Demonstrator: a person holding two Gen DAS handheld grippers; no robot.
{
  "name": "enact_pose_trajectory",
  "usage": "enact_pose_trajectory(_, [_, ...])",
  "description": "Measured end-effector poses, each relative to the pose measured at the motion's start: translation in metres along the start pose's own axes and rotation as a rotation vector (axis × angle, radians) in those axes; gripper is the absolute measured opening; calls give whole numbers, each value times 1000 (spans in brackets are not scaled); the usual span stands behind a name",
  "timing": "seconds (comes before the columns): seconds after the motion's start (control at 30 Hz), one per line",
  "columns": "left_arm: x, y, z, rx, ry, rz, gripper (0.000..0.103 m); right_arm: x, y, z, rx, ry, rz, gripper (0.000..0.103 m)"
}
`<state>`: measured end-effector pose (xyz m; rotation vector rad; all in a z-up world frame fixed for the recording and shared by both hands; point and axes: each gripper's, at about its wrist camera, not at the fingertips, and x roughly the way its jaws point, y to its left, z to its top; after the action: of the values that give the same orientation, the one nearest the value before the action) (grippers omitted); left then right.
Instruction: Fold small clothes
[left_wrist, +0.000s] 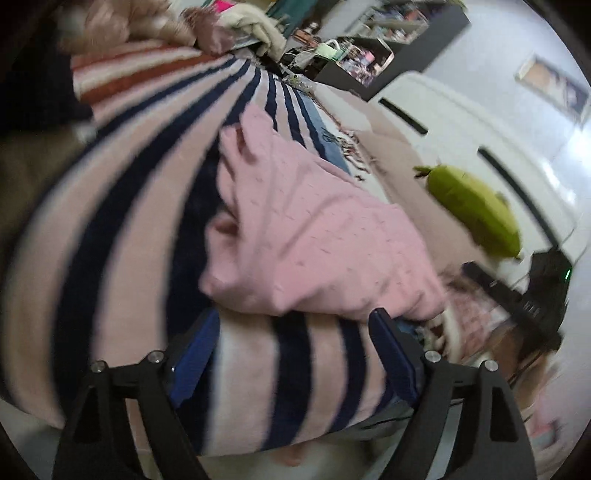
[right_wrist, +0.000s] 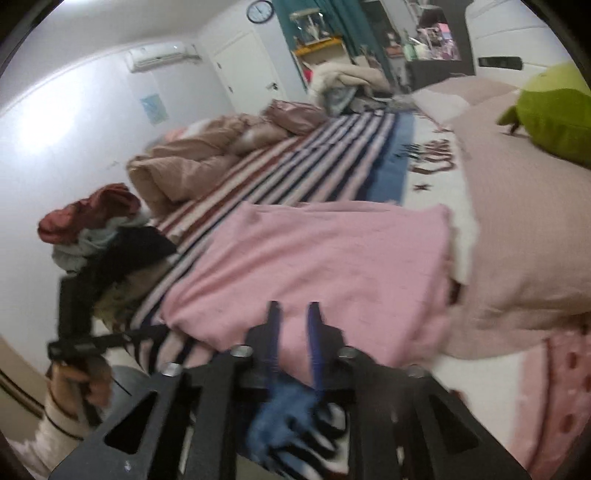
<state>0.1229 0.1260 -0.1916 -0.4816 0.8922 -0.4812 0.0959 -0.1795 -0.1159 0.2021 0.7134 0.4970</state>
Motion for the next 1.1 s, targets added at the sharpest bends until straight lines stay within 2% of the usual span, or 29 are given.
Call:
enact_pose_trajectory(0.07, [16, 1, -2, -51, -7, -35, 80, 25, 11, -3, -2, 25, 28, 4])
enact_pose_trajectory(0.13, [27, -2, 3, -55, -69, -5, 80, 52, 17, -9, 13, 62, 69, 4])
enact_pose_trajectory(0.23, [35, 2, 13, -131, -169, -11, 80, 81, 18, -19, 16, 105, 55, 4])
enact_pose_trajectory(0.3, [45, 4, 22, -157, -183, 20, 67, 100, 10, -28, 60, 163, 55, 4])
enact_pose_trajectory(0.33, [50, 4, 26, -159, -181, 38, 54, 108, 5, -35, 76, 193, 55, 0])
enact_pose_trajectory(0.4, [58, 4, 33, -167, -169, 46, 41, 113, 2, -40, 69, 199, 45, 0])
enact_pose_trajectory(0.43, [62, 3, 37, -170, -161, 44, 29, 111, 2, -40, 66, 197, 48, 0])
enact_pose_trajectory(0.47, [63, 2, 41, -166, -156, 42, 23, 110, 2, -39, 70, 202, 53, 0])
enact_pose_trajectory(0.57, [56, -19, 52, -69, -171, 73, 19, 95, -3, -30, 97, 196, 109, 0])
enact_pose_trajectory(0.77, [52, -92, 72, 199, -194, 124, 17, 15, -51, -12, 168, 13, 75, 6])
enact_pose_trajectory(0.9, [78, -161, 72, 424, -126, 128, 17, -30, -81, -17, 214, -68, 42, 6])
enact_pose_trajectory(1.0, [126, -208, 51, 570, 23, 65, 17, -53, -97, -27, 255, -105, 46, 6])
enact_pose_trajectory(1.07, [156, -219, 36, 597, 141, 8, 23, -63, -105, -34, 270, -113, 41, 6])
enact_pose_trajectory(1.1, [177, -221, 24, 595, 225, -19, 25, -65, -108, -36, 275, -113, 35, 6])
